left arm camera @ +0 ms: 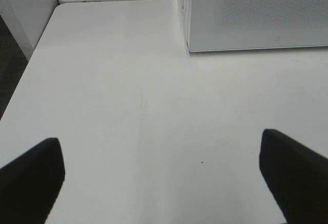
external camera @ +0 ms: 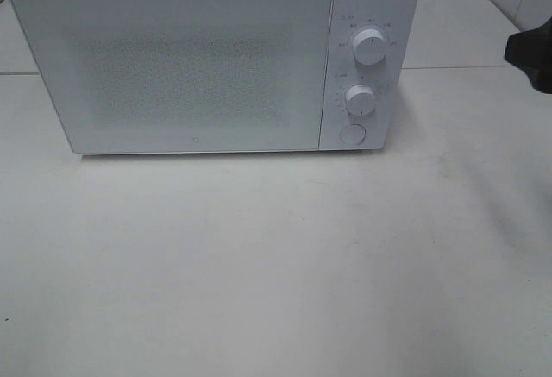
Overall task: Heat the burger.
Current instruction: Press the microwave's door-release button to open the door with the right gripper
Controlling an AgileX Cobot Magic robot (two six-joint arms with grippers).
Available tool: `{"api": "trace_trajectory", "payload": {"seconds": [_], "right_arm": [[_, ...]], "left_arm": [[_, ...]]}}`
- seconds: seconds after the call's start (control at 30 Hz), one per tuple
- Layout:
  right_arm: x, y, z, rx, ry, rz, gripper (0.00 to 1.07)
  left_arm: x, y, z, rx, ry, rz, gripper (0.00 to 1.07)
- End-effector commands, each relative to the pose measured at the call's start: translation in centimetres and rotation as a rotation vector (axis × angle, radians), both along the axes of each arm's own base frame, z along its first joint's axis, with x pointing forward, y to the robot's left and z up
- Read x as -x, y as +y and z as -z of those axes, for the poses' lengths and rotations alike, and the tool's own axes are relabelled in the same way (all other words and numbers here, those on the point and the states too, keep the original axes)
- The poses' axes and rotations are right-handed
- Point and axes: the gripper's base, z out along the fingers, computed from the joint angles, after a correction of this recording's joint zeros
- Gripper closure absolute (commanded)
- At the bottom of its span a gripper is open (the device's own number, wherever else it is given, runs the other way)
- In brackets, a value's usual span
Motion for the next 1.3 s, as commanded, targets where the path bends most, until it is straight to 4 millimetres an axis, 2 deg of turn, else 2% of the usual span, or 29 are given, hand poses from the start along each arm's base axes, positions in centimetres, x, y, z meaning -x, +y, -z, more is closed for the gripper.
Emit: {"api": "trace_trajectory", "payload": {"seconds": [0.03,0.1,0.27,0.3,0.37,0.5,0.57,0.77,0.87,0.93,1.03,1.1,1.3], "right_arm": [[-0.8,0.2,2.0,-0.024,-0.105,-0.019,0.32],[-1.0,0.3,2.6,-0.025,-0.111,-0.022,0.32],[-1.7,0.8,5.6,0.003,-0.154,-0.029,0.32],[-1.7,0.8,5.6,0.003,-0.154,-0.029,0.32],[-2.2,1.9,6.9,0.043,-0.156,-0.032,0.32],[-2.6,3.0,7.8,0.074,-0.172,-0.029,0.32],[-2.7,4.5,9.3,0.081,-0.181,0.002,0.32],[-2.6,5.7,10.4,0.092,-0.196,0.028,0.32],[-2.6,6.8,11.2,0.095,-0.19,0.03,0.32],[-2.9,8.4,12.1,0.116,-0.174,0.015,0.32],[-3.0,8.8,12.3,0.12,-0.171,0.009,0.32],[-3.3,10.2,13.0,0.126,-0.158,-0.018,0.32],[-3.7,10.9,14.0,0.138,-0.131,-0.035,0.32]], "left_arm": [[0.2,0.0,0.0,-0.002,-0.032,-0.005,0.09],[0.2,0.0,0.0,-0.002,-0.032,-0.005,0.09],[0.2,0.0,0.0,-0.002,-0.032,-0.005,0.09],[0.2,0.0,0.0,-0.002,-0.032,-0.005,0.09],[0.2,0.0,0.0,-0.002,-0.032,-0.005,0.09],[0.2,0.0,0.0,-0.002,-0.032,-0.005,0.09],[0.2,0.0,0.0,-0.002,-0.032,-0.005,0.09],[0.2,0.0,0.0,-0.002,-0.032,-0.005,0.09],[0.2,0.0,0.0,-0.002,-0.032,-0.005,0.09],[0.2,0.0,0.0,-0.002,-0.032,-0.005,0.09],[0.2,0.0,0.0,-0.002,-0.032,-0.005,0.09],[0.2,0.0,0.0,-0.002,-0.032,-0.005,0.09],[0.2,0.0,0.0,-0.002,-0.032,-0.005,0.09]]}}
